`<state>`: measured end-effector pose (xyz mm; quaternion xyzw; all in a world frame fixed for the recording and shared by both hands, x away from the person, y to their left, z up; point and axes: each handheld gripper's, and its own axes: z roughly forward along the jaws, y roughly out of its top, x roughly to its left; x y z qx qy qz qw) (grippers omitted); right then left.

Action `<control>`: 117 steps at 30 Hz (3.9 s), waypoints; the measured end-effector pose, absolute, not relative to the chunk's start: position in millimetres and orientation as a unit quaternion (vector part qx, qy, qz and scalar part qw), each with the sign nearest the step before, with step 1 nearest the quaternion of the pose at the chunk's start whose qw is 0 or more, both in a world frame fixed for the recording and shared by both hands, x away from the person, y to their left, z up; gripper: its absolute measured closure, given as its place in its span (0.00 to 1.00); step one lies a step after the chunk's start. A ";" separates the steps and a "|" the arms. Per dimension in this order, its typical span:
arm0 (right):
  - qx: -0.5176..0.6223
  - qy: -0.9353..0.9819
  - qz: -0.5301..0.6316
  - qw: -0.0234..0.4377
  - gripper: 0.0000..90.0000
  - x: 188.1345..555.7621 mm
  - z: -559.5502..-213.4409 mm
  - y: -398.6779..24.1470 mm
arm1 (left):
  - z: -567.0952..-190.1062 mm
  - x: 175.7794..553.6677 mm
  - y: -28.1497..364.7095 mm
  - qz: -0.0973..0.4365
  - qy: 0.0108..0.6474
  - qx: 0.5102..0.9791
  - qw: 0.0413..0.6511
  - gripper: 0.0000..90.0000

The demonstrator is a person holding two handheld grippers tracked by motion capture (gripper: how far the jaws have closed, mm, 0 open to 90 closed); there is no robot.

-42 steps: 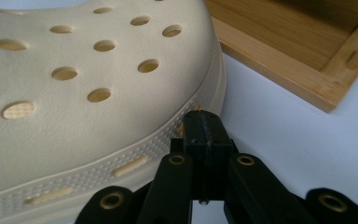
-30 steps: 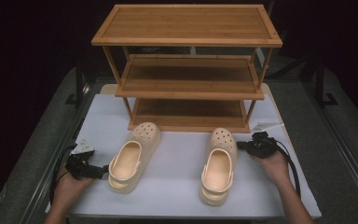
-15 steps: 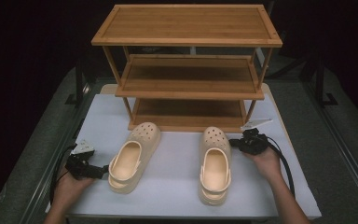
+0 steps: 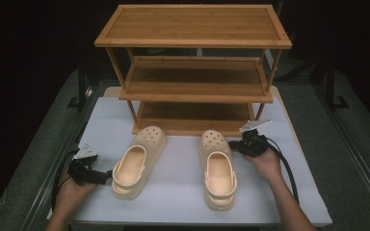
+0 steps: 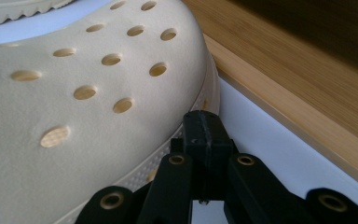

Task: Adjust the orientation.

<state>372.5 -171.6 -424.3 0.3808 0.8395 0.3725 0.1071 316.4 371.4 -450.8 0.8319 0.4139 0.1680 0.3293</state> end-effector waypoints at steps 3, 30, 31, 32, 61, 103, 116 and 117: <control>0.372 0.843 0.374 0.107 1.00 374.6 -423.5 -165.8 | -450.8 316.5 371.4 0.168 0.414 0.832 0.329 0.00; 0.329 0.856 0.388 0.088 0.99 387.7 -422.9 -103.6 | -450.8 316.5 371.4 0.168 0.414 0.832 0.330 0.00; 0.331 0.856 0.387 0.091 0.93 387.5 -422.5 -103.3 | -450.8 316.5 371.4 0.168 0.414 0.832 0.329 0.00; 0.335 0.854 0.385 0.096 0.89 387.2 -421.3 -105.0 | -450.8 316.5 371.4 0.168 0.414 0.832 0.329 0.00; 0.310 0.847 0.420 0.099 0.88 322.7 -392.9 -118.9 | -450.8 316.5 371.4 0.168 0.414 0.832 0.329 0.00; 0.336 0.830 0.431 0.108 0.38 318.1 -389.7 -135.9 | -450.0 316.3 371.8 0.169 0.413 0.833 0.328 0.00; 0.343 0.827 0.433 0.102 0.32 316.7 -393.9 -145.6 | -425.2 307.5 379.4 0.158 0.417 0.822 0.354 0.00; 0.342 0.828 0.433 0.102 0.32 316.6 -393.8 -145.4 | -422.5 307.1 380.0 0.160 0.415 0.822 0.356 0.00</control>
